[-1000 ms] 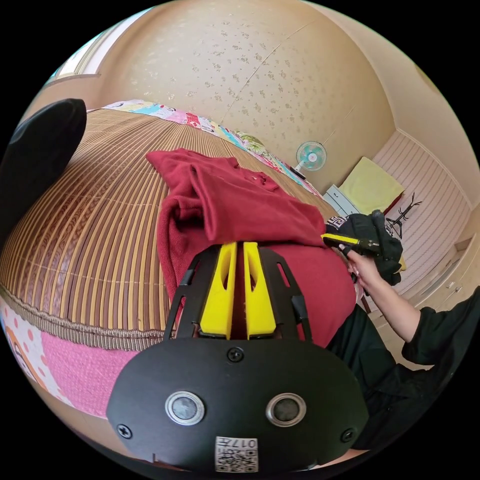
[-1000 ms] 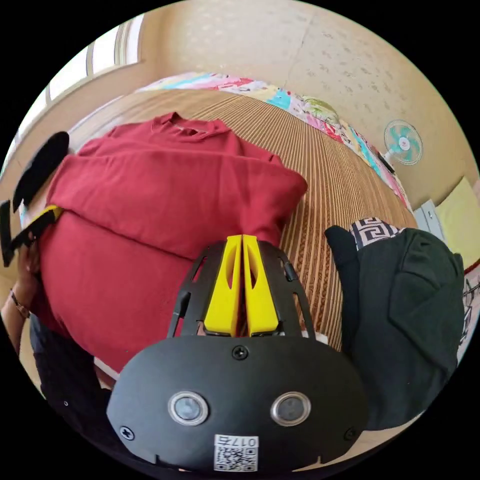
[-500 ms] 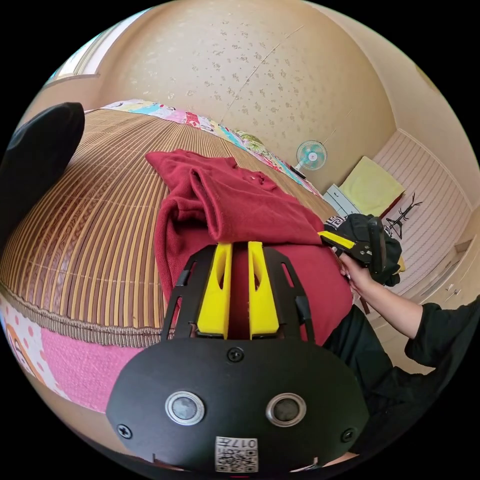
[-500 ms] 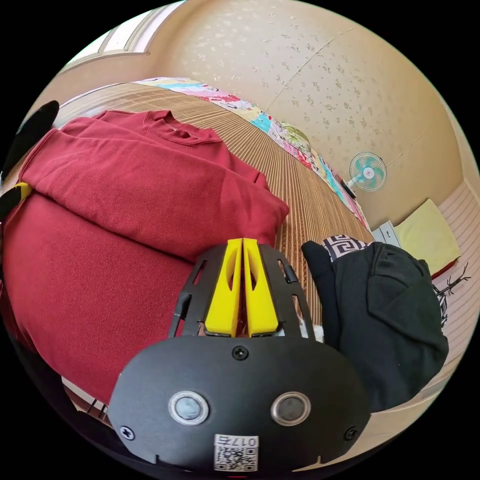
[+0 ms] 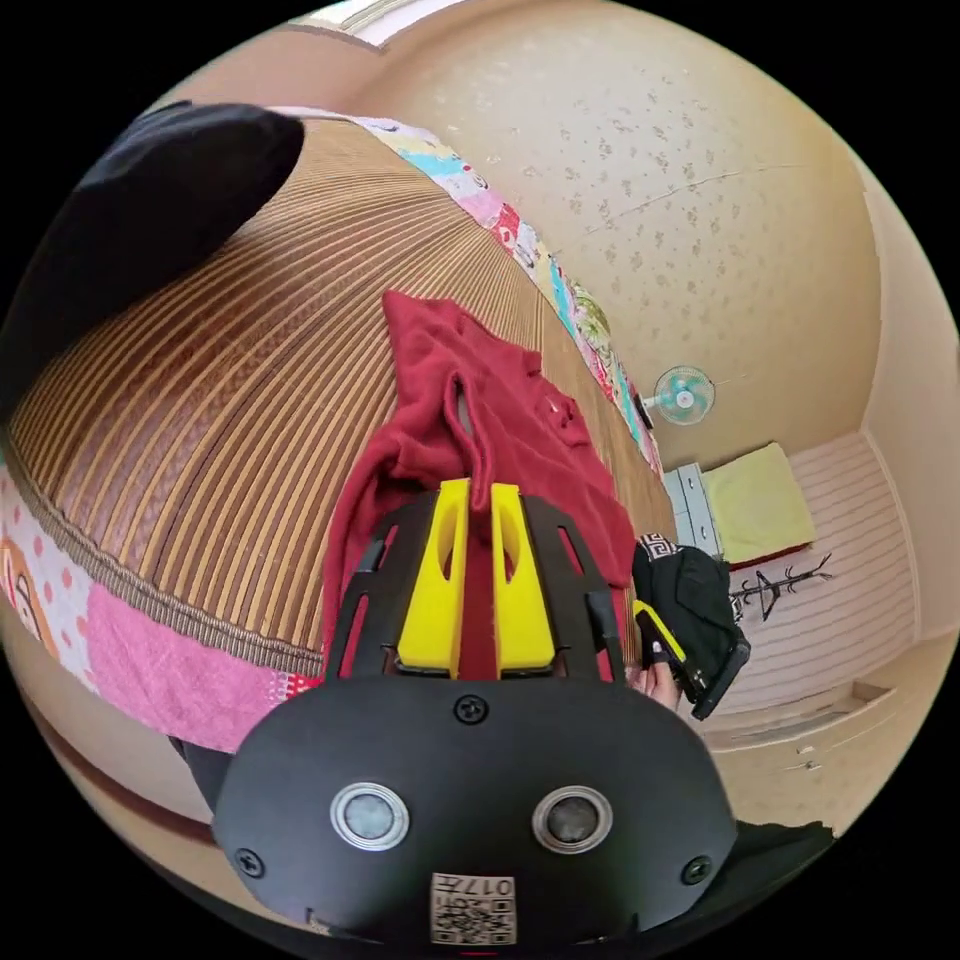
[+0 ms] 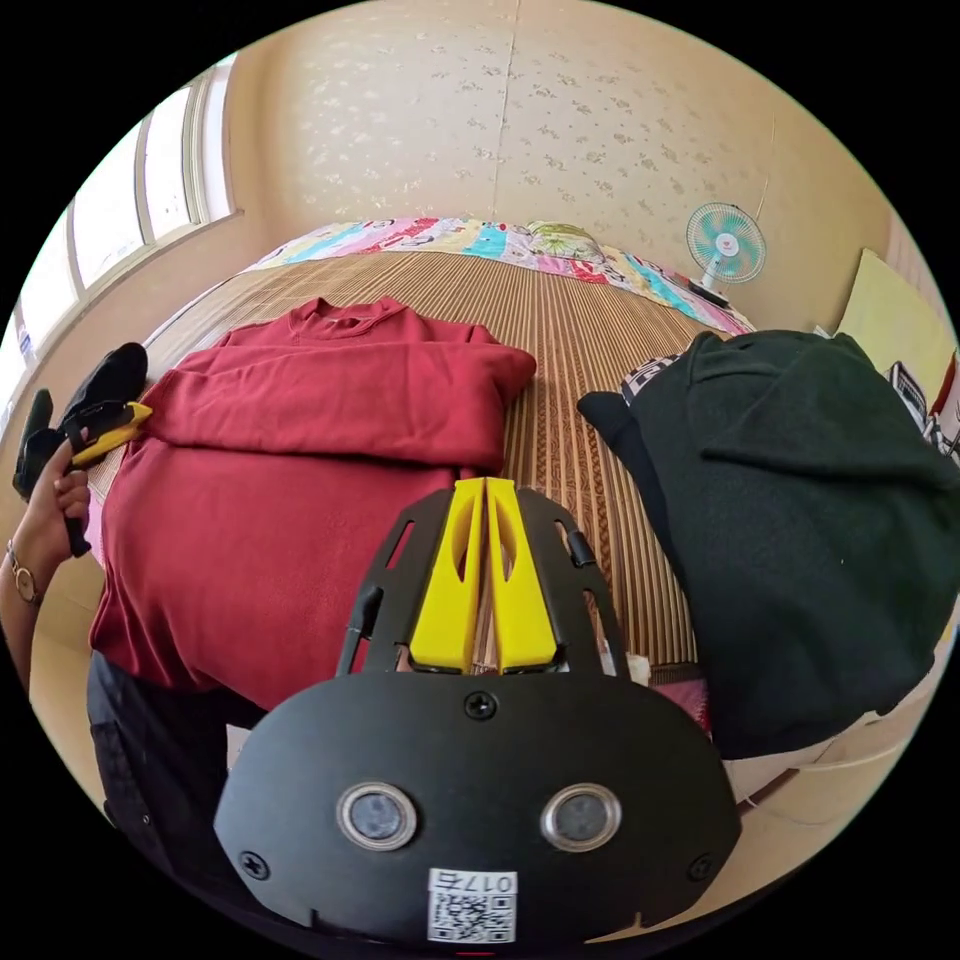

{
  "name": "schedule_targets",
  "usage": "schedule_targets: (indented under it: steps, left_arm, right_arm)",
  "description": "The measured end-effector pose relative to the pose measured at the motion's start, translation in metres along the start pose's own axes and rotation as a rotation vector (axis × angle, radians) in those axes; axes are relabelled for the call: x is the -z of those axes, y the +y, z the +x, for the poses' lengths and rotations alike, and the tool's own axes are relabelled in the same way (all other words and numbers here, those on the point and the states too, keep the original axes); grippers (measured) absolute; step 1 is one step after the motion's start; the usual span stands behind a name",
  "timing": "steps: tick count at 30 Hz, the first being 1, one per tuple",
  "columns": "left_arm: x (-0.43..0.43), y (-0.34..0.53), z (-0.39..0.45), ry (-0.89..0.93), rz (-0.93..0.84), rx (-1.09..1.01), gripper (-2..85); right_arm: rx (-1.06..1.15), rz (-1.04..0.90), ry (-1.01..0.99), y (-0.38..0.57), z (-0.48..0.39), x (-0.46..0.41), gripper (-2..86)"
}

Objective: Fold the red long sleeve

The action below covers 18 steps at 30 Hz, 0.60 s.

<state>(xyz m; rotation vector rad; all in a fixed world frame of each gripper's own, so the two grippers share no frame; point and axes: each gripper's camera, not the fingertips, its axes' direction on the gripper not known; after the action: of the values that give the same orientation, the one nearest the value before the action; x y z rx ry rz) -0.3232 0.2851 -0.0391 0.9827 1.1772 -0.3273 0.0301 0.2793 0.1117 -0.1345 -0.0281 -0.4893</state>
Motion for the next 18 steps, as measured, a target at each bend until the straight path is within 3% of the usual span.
schedule_targets:
  steps: [4,7,10,15,18]
  left_arm:
    - [0.027,-0.018,0.048,-0.208,0.09,-0.279,5.0]
    - [0.014,-0.007,-0.002,-0.336,0.032,-0.08,5.2]
    - [0.003,0.037,-0.039,-0.273,0.014,0.048,8.5]
    - [-0.007,0.122,-0.015,-0.176,0.06,-0.037,8.6]
    - [-0.028,0.152,0.017,-0.309,0.009,-0.096,8.1]
  right_arm:
    - [-0.023,0.06,0.006,0.005,0.01,0.017,0.4]
    - [-0.013,0.07,-0.025,0.011,0.014,0.022,0.3]
    - [-0.016,0.043,-0.064,0.021,0.018,0.019,0.3]
    - [-0.092,0.05,-0.159,0.035,0.038,0.022,0.3]
    - [-0.14,0.014,-0.26,0.037,0.049,0.02,0.4]
